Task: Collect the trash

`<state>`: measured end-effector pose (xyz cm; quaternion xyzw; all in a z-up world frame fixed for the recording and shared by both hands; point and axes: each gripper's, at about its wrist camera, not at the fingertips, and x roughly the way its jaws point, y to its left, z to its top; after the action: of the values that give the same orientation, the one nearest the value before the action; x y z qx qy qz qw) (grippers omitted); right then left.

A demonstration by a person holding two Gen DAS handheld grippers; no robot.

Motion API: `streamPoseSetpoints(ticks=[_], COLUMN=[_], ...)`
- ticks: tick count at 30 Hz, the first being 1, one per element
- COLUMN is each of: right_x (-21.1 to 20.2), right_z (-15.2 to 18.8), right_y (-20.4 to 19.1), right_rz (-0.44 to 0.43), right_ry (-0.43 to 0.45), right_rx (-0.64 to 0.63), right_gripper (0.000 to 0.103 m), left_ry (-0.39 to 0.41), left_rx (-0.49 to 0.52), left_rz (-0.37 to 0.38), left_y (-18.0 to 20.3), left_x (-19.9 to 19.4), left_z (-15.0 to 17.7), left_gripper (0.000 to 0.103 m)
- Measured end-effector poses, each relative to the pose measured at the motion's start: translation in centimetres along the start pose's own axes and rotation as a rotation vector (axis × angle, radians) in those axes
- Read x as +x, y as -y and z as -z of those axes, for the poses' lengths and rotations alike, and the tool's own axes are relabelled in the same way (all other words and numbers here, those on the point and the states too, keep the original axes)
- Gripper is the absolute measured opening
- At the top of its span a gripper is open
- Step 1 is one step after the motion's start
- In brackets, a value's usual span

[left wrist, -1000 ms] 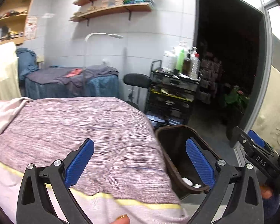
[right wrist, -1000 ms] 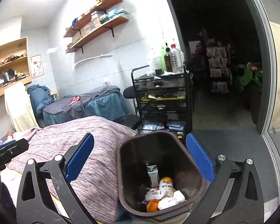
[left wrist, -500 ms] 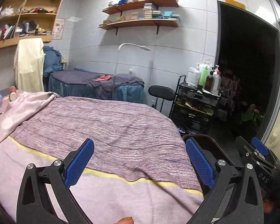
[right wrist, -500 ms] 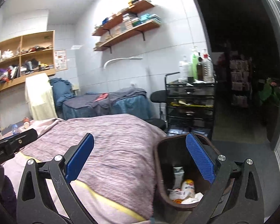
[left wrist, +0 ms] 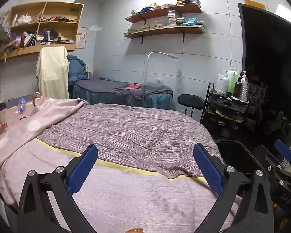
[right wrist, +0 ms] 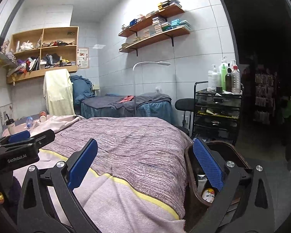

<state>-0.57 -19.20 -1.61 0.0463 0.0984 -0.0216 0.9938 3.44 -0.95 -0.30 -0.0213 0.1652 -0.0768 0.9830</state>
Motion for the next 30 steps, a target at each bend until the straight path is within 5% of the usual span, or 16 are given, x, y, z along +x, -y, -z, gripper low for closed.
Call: streamPoseSetpoints(ticks=[30], right_x=[0.17], right_z=[0.1], right_y=[0.11], right_rz=[0.021], right_ry=[-0.012], right_rx=[0.007], right_gripper=[0.097], left_ry=[0.013], left_rx=[-0.01], left_rz=[0.007], left_y=[-0.27], left_x=[-0.33], left_z=[0.04], left_gripper=[0.097])
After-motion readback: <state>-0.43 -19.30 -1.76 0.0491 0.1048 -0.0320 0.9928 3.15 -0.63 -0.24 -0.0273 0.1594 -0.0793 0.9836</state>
